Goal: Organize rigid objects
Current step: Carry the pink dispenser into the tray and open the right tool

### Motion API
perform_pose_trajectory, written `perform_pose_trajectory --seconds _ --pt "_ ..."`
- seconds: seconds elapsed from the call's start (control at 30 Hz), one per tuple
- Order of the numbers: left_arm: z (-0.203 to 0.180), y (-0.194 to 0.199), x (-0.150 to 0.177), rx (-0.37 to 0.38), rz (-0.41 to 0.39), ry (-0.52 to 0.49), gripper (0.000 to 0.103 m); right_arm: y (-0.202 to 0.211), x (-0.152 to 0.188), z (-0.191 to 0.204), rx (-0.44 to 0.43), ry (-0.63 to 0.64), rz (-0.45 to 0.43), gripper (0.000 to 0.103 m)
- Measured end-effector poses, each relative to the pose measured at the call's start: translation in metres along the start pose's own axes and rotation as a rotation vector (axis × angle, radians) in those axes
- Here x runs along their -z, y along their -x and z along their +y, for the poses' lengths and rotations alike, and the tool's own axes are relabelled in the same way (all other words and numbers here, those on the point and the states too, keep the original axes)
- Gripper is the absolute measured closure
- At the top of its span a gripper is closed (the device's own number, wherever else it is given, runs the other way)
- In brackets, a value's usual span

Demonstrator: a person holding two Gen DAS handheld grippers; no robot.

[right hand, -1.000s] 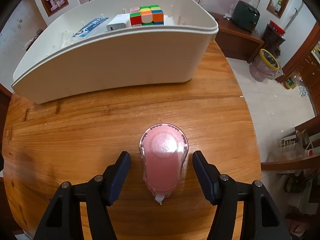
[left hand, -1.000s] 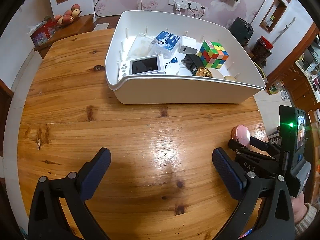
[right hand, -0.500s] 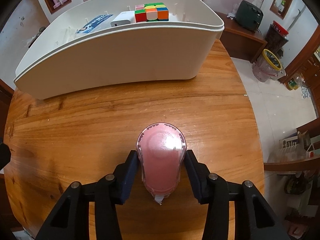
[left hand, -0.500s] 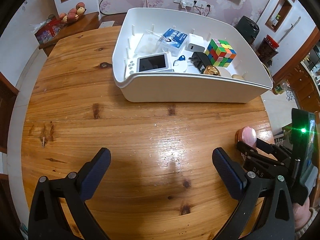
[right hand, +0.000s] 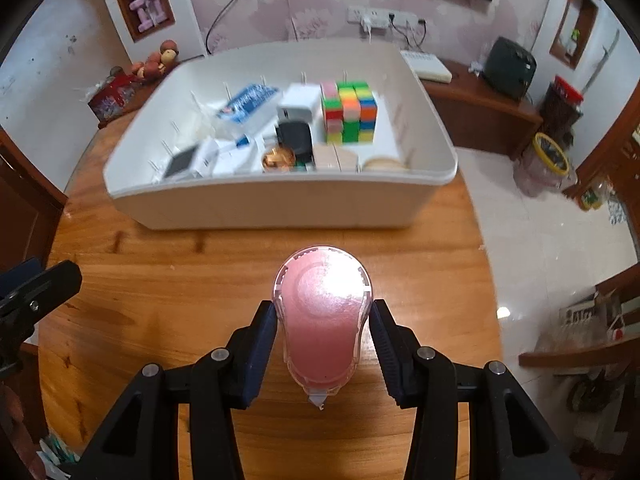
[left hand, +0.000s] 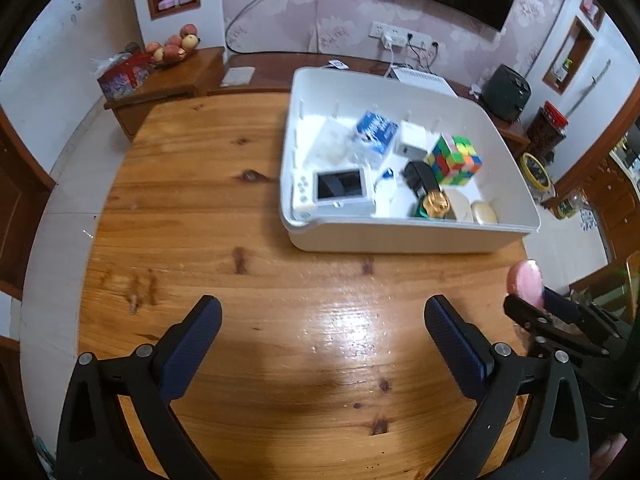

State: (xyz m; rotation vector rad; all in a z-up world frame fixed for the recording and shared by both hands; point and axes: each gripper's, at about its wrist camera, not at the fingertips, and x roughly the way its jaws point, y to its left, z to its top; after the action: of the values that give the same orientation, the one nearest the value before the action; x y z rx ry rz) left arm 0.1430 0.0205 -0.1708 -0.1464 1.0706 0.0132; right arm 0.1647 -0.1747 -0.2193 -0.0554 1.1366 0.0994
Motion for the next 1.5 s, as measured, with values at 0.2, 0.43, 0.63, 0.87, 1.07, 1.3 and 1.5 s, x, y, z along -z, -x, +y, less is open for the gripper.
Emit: perform_pose_trajectory --seconds 0.2,0.43,0.63,0.87,1.07,1.3,1.5 --pt "0.007 0.024 -0.018 0.01 -0.023 0.036 0.002 0.033 -0.028 0.006 -0.007 0.025 -0.066 0.055" --pt "0.006 0.046 -0.041 0.033 -0.059 0.063 0.002 0.058 -0.071 0.015 0.012 0.084 -0.159 0.055" --pt "0.004 0.057 -0.055 0.02 -0.097 0.092 0.002 0.056 -0.114 0.024 0.045 0.135 -0.2 0.055" --pt "0.007 0.051 -0.059 -0.037 -0.097 0.132 0.002 0.021 -0.155 0.03 0.06 0.157 -0.178 0.055" --pt "0.016 0.037 -0.062 -0.108 -0.086 0.178 0.002 -0.015 -0.17 0.033 0.064 0.163 -0.119 0.055" --pt "0.023 0.025 -0.064 -0.147 -0.069 0.203 0.002 -0.061 -0.178 0.037 0.075 0.175 -0.037 0.055" --pt "0.021 0.021 -0.066 -0.144 -0.06 0.196 0.002 -0.081 -0.18 0.038 0.072 0.172 0.011 0.055"
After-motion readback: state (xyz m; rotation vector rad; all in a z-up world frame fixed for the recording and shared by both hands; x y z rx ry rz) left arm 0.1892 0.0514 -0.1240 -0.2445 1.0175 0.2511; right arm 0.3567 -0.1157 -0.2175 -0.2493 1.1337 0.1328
